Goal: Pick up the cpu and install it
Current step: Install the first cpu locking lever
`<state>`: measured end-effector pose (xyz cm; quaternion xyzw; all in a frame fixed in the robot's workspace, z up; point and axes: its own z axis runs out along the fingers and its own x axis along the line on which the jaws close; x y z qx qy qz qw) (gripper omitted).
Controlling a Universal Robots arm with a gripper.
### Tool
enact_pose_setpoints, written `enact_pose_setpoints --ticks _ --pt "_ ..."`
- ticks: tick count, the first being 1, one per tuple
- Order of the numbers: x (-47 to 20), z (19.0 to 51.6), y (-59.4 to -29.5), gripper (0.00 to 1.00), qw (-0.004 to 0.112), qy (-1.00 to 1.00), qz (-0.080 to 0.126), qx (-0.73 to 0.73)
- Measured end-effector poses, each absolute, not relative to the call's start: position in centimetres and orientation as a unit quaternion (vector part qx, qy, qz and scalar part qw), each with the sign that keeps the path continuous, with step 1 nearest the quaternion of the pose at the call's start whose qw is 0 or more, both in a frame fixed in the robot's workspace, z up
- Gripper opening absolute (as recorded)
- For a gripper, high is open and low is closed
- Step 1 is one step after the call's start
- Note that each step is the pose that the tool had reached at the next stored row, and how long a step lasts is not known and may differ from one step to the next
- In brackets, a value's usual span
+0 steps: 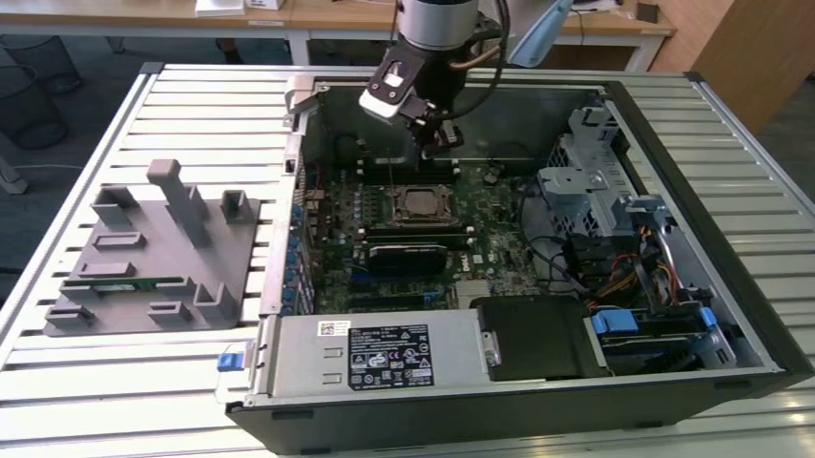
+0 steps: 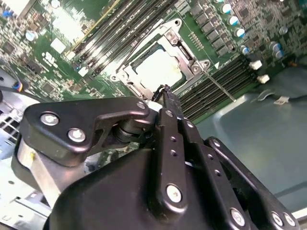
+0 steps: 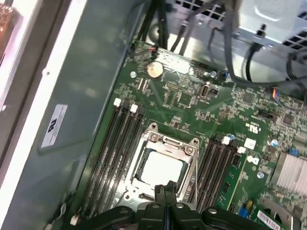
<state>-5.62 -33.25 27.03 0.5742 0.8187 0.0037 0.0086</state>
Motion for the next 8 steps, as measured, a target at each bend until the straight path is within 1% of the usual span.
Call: enact_pose_setpoints --ticks 8 --pt "-5.62 26.77 -33.25 0.11 0.008 0.858 0.004 0.513"
